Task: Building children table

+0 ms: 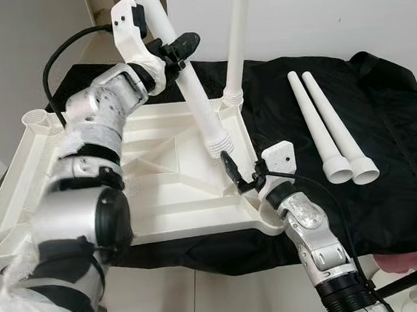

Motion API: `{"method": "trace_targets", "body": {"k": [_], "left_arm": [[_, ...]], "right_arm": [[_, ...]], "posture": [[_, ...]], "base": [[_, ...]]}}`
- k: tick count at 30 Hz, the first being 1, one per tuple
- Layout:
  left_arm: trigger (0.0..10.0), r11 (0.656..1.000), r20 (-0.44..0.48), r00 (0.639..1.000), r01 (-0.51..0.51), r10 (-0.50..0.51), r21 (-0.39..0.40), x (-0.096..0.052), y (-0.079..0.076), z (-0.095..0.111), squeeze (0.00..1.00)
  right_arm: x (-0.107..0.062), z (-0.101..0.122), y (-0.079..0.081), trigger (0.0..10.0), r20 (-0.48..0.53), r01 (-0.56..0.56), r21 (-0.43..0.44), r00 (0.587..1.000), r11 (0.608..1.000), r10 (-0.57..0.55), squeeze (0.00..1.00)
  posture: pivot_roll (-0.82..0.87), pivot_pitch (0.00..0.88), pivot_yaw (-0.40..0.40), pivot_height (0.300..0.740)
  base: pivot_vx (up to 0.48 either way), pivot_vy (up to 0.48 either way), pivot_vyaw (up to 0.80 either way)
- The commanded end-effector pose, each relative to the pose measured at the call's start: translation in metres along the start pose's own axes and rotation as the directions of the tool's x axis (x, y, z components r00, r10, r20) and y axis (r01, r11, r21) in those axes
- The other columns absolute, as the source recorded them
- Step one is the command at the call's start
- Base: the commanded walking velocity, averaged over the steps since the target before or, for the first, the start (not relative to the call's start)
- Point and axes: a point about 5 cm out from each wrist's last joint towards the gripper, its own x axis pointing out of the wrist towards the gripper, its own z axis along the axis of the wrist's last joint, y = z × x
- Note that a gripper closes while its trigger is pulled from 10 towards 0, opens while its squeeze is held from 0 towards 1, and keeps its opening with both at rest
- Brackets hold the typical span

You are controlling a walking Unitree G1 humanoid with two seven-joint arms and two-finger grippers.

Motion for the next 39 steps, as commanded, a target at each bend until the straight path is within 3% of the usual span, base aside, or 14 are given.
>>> {"method": "trace_targets", "body": {"k": [1, 4, 7, 11, 16, 18, 21, 24, 25, 29, 39], "left_arm": [[10.0, 1.000, 0.055, 0.998, 0.014, -0.015, 0.027, 0.001, -0.007, 0.007, 0.00], [10.0, 1.000, 0.063, 0.998, 0.023, -0.024, 0.019, 0.002, -0.009, 0.006, 0.00], [10.0, 0.996, 0.080, 0.996, 0.036, -0.043, 0.086, 0.002, -0.020, 0.002, 0.00], [10.0, 0.981, 0.087, 0.994, 0.046, -0.063, 0.189, 0.003, -0.036, -0.006, 0.00], [10.0, 0.973, 0.084, 0.994, 0.046, -0.066, 0.225, 0.003, -0.046, -0.015, 0.00], [10.0, 0.973, 0.084, 0.994, 0.046, -0.066, 0.225, 0.003, -0.046, -0.015, 0.00], [10.0, 0.972, 0.073, 0.994, 0.066, -0.084, 0.226, 0.004, -0.060, -0.027, 0.00], [10.0, 0.972, 0.073, 0.994, 0.066, -0.084, 0.226, 0.004, -0.060, -0.027, 0.00], [10.0, 0.971, 0.069, 0.992, 0.091, -0.109, 0.223, 0.005, -0.070, -0.032, 0.00], [10.0, 0.970, 0.070, 0.988, 0.120, -0.138, 0.210, 0.007, -0.087, -0.036, 0.00], [10.0, 0.961, 0.073, 0.982, 0.151, -0.172, 0.231, 0.010, -0.109, -0.042, 0.00]], "right_arm": [[0.003, 0.003, -0.001, 10.0, -0.006, 0.010, 0.019, 1.000, 1.000, -0.010, 0.00], [0.004, 0.005, -0.002, 10.0, -0.004, 0.017, 0.035, 1.000, 0.999, -0.017, 0.00], [0.011, 0.013, -0.005, 10.0, 0.009, 0.030, 0.056, 0.999, 0.998, -0.031, 0.00], [0.015, 0.021, -0.009, 10.0, 0.017, 0.029, 0.013, 0.999, 0.999, -0.029, 0.00], [0.018, 0.025, -0.011, 10.0, 0.021, 0.037, -0.022, 0.999, 0.999, -0.037, 0.00], [0.018, 0.025, -0.011, 10.0, 0.021, 0.037, -0.022, 0.999, 0.999, -0.037, 0.00], [0.021, 0.026, -0.013, 10.0, 0.014, 0.050, -0.022, 0.999, 0.999, -0.049, 0.00], [0.021, 0.026, -0.013, 10.0, 0.014, 0.050, -0.022, 0.999, 0.999, -0.049, 0.00], [0.024, 0.026, -0.011, 10.0, 0.004, 0.044, -0.025, 0.999, 0.999, -0.044, 0.00], [0.029, 0.026, -0.011, 10.0, -0.008, 0.035, -0.034, 0.999, 0.999, -0.035, 0.00], [0.045, 0.030, -0.019, 10.0, -0.029, 0.049, -0.091, 0.998, 0.995, -0.052, 0.00]], "posture": [[-0.05, 0.000, -0.017, 0.740], [-0.05, 0.000, -0.017, 0.740], [-0.05, 0.000, -0.017, 0.740], [-0.05, 0.000, -0.022, 0.740], [-0.04, 0.000, -0.025, 0.740], [-0.04, 0.000, -0.025, 0.740], [-0.03, 0.000, -0.031, 0.740], [-0.03, 0.000, -0.031, 0.740], [-0.03, 0.000, -0.031, 0.740], [-0.02, 0.000, -0.030, 0.740], [-0.02, 0.000, -0.026, 0.740]], "base": [[0.000, 0.000, 0.00], [0.000, 0.000, 0.00], [0.000, 0.000, 0.00], [0.000, 0.000, 0.00], [0.000, 0.000, 0.00], [0.000, 0.000, 0.00], [0.000, 0.000, 0.00], [0.000, 0.000, 0.00], [0.000, 0.000, 0.00], [0.000, 0.000, 0.00], [0.000, 0.000, 0.00]]}}
